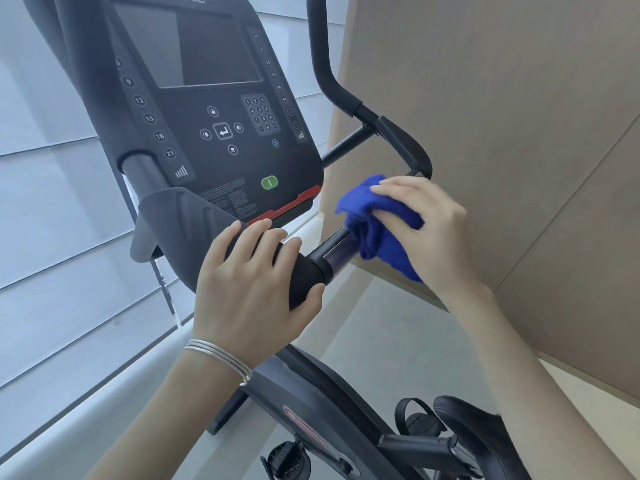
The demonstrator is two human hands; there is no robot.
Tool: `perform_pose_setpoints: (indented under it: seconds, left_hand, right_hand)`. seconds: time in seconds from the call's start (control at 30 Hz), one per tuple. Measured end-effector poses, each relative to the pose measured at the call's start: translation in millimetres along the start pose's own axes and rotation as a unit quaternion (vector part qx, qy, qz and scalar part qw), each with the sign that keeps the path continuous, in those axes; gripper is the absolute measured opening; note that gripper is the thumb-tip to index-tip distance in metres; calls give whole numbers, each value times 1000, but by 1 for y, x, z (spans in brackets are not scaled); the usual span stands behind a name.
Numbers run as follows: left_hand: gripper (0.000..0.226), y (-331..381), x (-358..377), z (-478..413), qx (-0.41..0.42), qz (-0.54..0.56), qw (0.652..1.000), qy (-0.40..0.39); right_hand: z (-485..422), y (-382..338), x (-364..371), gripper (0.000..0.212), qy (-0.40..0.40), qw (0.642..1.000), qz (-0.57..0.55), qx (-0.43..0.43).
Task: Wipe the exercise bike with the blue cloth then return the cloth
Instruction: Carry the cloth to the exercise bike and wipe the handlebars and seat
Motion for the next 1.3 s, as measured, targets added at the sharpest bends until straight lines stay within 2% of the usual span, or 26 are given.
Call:
perform_pose_setpoints:
  seconds: [0.1, 0.2, 0.27, 0.37, 0.43, 0.5, 0.77, 0.87, 1.0, 1.1, 1.2, 1.3]
  left_hand:
    - [57, -1, -2, 1, -7, 12, 1000, 8]
    - [57, -1, -3, 1, -11, 22, 1000, 15]
    - [54, -1, -3, 1, -8, 21, 1000, 16]
    - [52, 1, -3, 2, 1, 7, 1000, 16]
    - [51, 1, -3, 2, -1, 5, 1000, 14]
    - [52, 1, -3, 1, -5, 9, 1000, 17]
    - [46, 2, -5, 0, 10, 32, 999, 35]
    - [44, 2, -5, 1, 14, 28, 999, 36]
    - [45, 1, -4, 2, 8, 24, 999, 23]
    - [43, 1, -4, 1, 6, 30, 999, 30]
    - [40, 1, -4, 1, 10, 36, 998, 46]
    - [40, 1, -4, 1, 14, 34, 998, 42]
  right_hand:
    - [-16, -28, 24, 19, -96, 992, 30, -82]
    - [-14, -43, 40, 18, -139, 982, 30, -124]
    - [-12, -39, 47, 19, -161, 980, 29, -112]
    - [-15, -13, 48, 23, -190, 979, 43, -51]
    - [-19, 7, 44, 26, -195, 980, 41, 2]
    - [-20, 13, 42, 27, -193, 980, 44, 12]
    - [11, -26, 46, 37, -223, 967, 52, -109]
    - [6, -8, 45, 39, -250, 964, 45, -75]
    - [-12, 20, 44, 39, -223, 972, 76, 0]
    - [-14, 9, 48, 35, -225, 970, 82, -45]
    - [-7, -20, 52, 29, -228, 967, 34, -107]
    - [-16, -21, 55, 27, -225, 969, 2, -102]
Point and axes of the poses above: each hand's wrist, its own z-axis away from the middle knuckle, its own x-axis out of the palm, y = z × x, the point moved 7 cm from there along -z, towards the middle knuckle, and after that the axes turned 6 degrees about -y, right-handed, at the moved point
